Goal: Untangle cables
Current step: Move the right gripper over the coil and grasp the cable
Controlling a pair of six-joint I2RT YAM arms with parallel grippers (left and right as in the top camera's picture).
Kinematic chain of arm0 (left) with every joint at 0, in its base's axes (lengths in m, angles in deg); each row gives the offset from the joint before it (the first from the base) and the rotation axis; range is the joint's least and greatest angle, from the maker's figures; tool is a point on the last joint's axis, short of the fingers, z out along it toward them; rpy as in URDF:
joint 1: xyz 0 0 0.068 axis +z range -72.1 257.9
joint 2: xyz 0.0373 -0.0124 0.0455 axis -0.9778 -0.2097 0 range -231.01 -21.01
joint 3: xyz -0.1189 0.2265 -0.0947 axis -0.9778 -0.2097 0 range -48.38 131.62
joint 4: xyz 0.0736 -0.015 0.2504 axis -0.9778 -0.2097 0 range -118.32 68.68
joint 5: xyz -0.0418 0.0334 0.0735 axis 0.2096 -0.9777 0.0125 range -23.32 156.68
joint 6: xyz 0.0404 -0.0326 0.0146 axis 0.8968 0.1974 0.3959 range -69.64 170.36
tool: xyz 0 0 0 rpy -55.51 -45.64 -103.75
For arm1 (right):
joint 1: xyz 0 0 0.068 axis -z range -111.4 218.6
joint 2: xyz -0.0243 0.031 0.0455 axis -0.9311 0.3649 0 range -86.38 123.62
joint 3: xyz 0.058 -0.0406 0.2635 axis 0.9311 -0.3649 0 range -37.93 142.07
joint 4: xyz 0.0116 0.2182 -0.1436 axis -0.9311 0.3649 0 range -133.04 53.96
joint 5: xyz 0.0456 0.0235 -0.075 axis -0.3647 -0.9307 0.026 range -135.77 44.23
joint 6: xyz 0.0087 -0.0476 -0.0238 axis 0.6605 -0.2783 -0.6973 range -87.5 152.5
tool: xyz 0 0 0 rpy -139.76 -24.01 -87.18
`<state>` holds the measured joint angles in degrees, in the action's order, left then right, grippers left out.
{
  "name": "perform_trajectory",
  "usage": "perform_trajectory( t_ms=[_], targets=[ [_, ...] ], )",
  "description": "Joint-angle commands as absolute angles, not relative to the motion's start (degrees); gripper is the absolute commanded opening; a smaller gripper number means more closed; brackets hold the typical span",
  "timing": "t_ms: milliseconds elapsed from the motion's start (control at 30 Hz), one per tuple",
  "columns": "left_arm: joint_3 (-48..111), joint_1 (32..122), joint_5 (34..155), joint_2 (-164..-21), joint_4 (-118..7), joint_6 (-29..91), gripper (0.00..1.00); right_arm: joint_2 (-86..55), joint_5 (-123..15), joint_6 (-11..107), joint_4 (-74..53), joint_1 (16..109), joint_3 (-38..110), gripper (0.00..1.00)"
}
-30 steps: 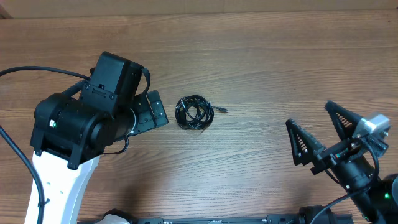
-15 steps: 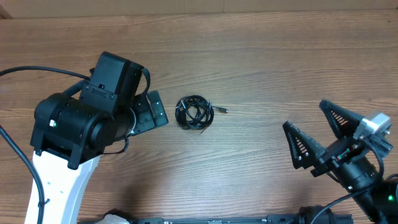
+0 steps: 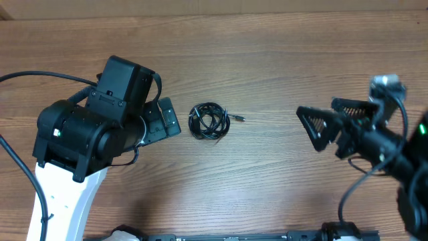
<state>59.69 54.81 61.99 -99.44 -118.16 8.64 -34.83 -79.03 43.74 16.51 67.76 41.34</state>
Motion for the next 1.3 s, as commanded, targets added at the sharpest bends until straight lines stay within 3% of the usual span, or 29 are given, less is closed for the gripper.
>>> perform_trajectory(
  t_ms=[0, 400, 567, 800, 1000, 1133, 1267],
  targets=[
    [59.6, 55.1, 62.3, -99.3, -118.1, 7.9, 1.0, -28.1, -79.7, 41.4, 21.2, 67.5, 46.3, 1.0],
    [59.6, 55.1, 62.2, -99.3, -118.1, 7.9, 0.99, -12.1, -100.1, 41.6, 24.6, 67.0, 46.9, 1.0],
    [59.6, 55.1, 62.3, -99.3, -118.1, 7.9, 0.99, -6.2, -96.8, 41.8, 24.8, 61.7, 46.9, 1.0],
    [59.6, 55.1, 68.5, -99.3, -114.3, 3.6, 1.0, 1.0, -75.1, 56.7, 24.6, 51.8, 46.9, 1.0],
    [59.6, 55.1, 70.3, -99.3, -113.4, 3.0, 1.0, 5.7, -70.4, 62.8, 21.3, 46.6, 46.9, 1.0],
    [59.6, 55.1, 64.6, -99.6, -114.7, 1.9, 1.0, 8.5, -69.4, 62.8, 19.2, 44.3, 46.8, 1.0],
    [59.5, 55.6, 52.5, -99.6, -118.1, -8.9, 1.0, 12.0, -69.4, 65.2, 18.6, 43.1, 46.8, 1.0]
  ],
)
